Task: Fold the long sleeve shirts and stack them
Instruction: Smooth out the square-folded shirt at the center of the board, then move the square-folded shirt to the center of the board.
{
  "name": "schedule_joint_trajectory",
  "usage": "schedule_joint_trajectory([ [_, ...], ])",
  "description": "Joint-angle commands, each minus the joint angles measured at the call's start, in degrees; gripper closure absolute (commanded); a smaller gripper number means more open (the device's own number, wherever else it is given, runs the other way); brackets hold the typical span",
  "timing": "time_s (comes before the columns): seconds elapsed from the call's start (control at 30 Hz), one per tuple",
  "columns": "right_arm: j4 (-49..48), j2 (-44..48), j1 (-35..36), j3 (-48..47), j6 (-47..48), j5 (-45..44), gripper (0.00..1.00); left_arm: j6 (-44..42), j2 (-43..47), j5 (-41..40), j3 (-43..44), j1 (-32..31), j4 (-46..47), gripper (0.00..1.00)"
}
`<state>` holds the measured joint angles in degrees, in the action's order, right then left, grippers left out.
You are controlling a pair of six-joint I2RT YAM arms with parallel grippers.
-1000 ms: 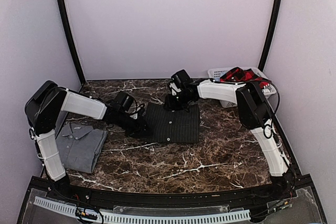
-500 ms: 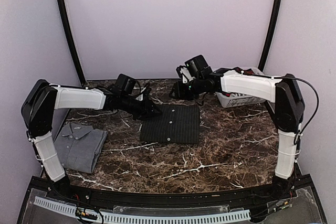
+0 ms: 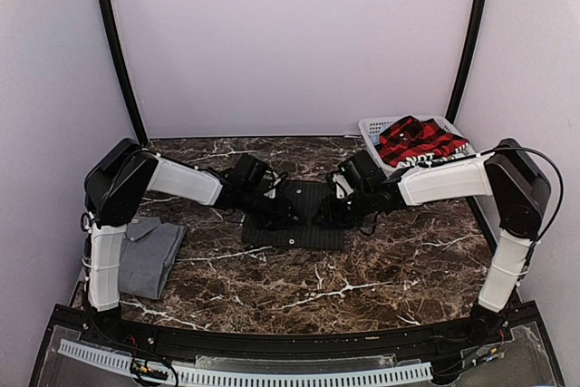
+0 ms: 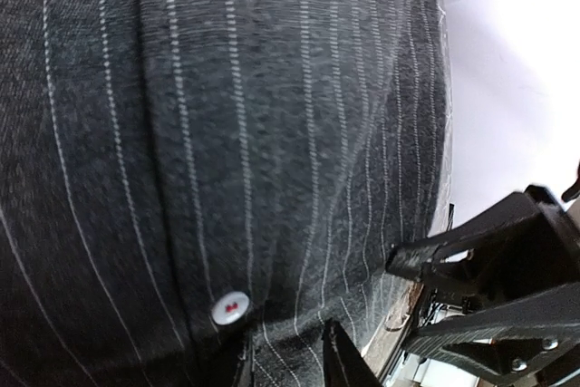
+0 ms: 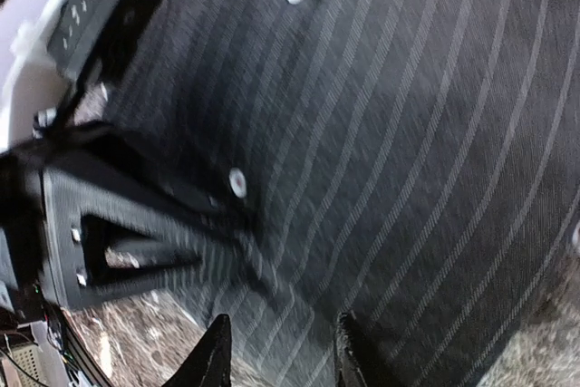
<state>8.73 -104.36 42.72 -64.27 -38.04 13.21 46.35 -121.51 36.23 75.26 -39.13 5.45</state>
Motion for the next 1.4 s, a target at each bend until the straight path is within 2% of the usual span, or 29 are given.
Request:
schedule_joint_trajectory([
  [0.0,-5.56,3.17,0.75,5.57,-3.22,1.0,0.65,1.33,-1.36,-0.43,1.76,-0.28,1.19,0.75],
  [0.23,-4.78,5.59,1.23,9.53,-4.23,-0.04,0.66,0.53,-0.56,-0.37,2.79,-0.33,-0.65,0.75],
  [0.5,0.12,11.23,1.23,3.85,-2.6,-2.83,0.66,-2.73,7.7,-2.73,2.82,0.06,-4.28,0.72],
  [0.77,-0.03,2.49,-1.24,-2.54,-0.1,-3.19,0.66,-5.13,13.51,-3.66,-1.77,6.19,-7.74,0.71],
  [1.0,-1.92,-2.59,-6.5,-0.9,0.2,-2.85,0.67,-9.3,14.09,-3.85,-5.39,11.51,-9.71,0.67],
  [1.37,-2.32,-2.7,-7.76,0.93,0.82,-1.63,0.68,-14.42,10.88,-10.54,-6.06,14.98,-15.19,0.57],
])
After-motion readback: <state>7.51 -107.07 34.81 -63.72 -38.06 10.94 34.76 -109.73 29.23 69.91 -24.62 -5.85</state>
